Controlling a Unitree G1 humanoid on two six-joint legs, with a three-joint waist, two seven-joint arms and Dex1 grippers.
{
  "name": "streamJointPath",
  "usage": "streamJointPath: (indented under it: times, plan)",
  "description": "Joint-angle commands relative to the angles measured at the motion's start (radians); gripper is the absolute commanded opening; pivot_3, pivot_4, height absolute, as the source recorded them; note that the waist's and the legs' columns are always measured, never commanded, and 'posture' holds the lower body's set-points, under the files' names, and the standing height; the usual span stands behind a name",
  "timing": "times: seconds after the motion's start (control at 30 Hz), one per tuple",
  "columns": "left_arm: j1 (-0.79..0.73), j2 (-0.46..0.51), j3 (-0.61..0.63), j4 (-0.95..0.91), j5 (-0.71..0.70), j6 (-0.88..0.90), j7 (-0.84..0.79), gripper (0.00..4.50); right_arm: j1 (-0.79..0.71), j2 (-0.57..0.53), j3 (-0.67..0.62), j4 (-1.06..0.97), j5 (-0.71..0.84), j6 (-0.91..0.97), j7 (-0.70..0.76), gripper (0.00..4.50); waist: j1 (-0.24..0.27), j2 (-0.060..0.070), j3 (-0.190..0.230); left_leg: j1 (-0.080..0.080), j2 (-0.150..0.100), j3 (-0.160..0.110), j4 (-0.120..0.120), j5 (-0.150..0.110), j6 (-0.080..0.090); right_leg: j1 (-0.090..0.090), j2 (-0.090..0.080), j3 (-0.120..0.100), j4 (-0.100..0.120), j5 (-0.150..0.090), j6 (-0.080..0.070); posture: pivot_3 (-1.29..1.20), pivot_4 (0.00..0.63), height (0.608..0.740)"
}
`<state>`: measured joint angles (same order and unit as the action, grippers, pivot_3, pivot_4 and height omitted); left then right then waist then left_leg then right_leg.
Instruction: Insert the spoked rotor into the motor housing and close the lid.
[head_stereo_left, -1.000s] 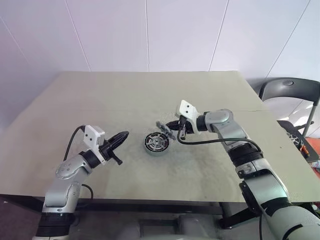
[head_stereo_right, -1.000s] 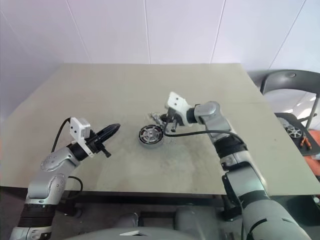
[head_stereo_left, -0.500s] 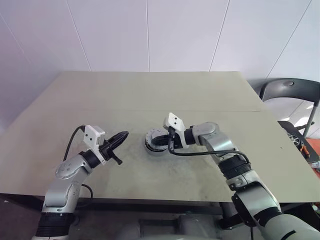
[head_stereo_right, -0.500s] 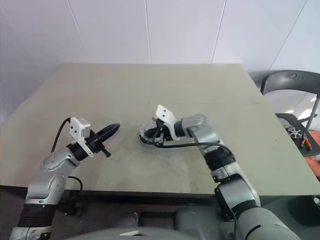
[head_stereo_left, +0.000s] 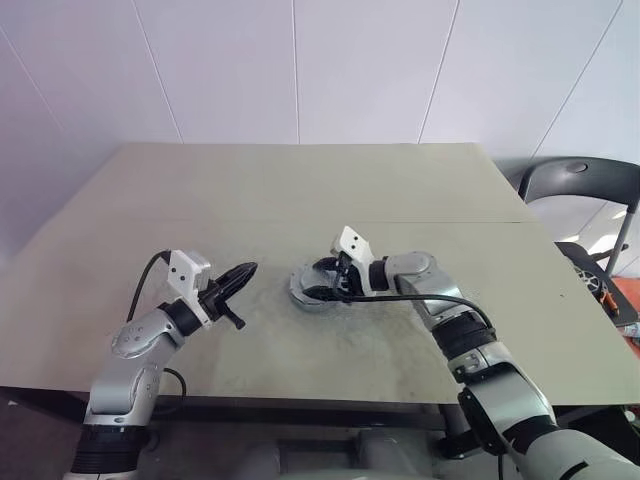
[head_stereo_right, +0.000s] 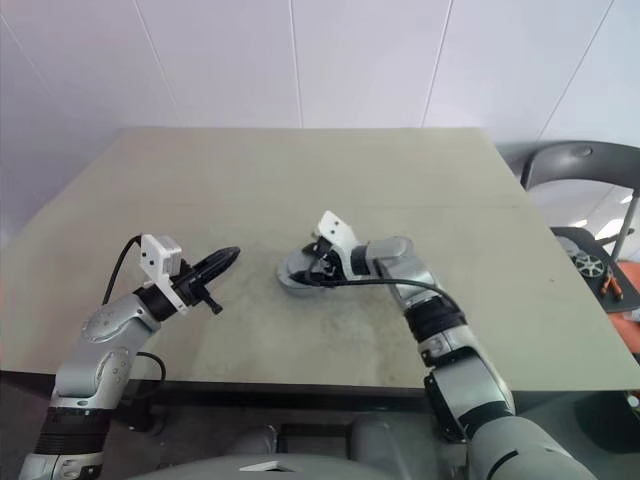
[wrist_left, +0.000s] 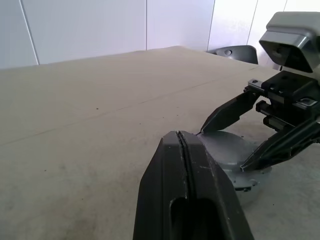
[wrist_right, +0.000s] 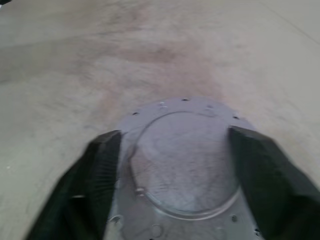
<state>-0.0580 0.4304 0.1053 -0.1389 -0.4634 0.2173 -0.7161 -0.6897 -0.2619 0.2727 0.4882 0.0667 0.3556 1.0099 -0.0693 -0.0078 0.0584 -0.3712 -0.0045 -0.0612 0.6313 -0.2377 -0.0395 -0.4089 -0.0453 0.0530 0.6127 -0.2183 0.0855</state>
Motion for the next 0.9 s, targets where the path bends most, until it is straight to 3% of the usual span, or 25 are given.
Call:
streamJointPath:
  times: [0.03,0.23,0.4,0.7,0.9]
  plan:
    - [-0.016,0.008,0.008,-0.034,0.002,-0.003,0.001,0.0,-0.006,-0.014,0.02,0.027,-0.025,0.015,0.0,4.46,0.0,0.0,0.0,0.0,0.0,0.0,0.0,0.0,0.0,0.0,0.0,0.0,0.0,0.0,0.0,0.0,0.0,0.74]
    - [-0.012,0.006,0.006,-0.035,0.006,-0.005,0.004,0.0,0.011,0.01,0.043,0.027,-0.045,0.019,-0.021,4.46,-0.002,0.0,0.0,0.002,0.0,0.0,0.0,0.0,0.0,0.001,0.0,0.0,0.0,0.0,0.0,0.0,0.0,0.74]
    - [-0.012,0.009,0.011,-0.024,0.01,-0.01,0.002,0.0,0.029,0.026,0.043,0.001,-0.024,0.034,-0.003,3.54,-0.002,0.0,-0.001,0.002,0.0,0.0,0.0,0.0,0.0,0.002,0.0,0.0,0.0,0.0,0.0,0.0,0.0,0.74]
    - [-0.009,0.006,0.01,-0.023,0.015,-0.01,-0.001,0.0,0.009,0.072,-0.068,-0.043,0.084,0.096,-0.018,3.54,-0.004,0.0,0.0,0.002,0.0,0.0,-0.001,0.0,0.0,0.001,0.0,0.0,0.0,0.0,0.0,0.0,0.0,0.74]
    - [-0.012,0.003,0.006,-0.022,0.016,-0.009,-0.001,0.0,0.014,0.056,-0.034,-0.035,0.043,0.07,-0.032,3.54,-0.003,0.0,0.0,0.001,0.0,0.0,-0.001,0.0,0.0,-0.001,0.0,0.0,0.0,0.0,0.0,0.0,0.0,0.74]
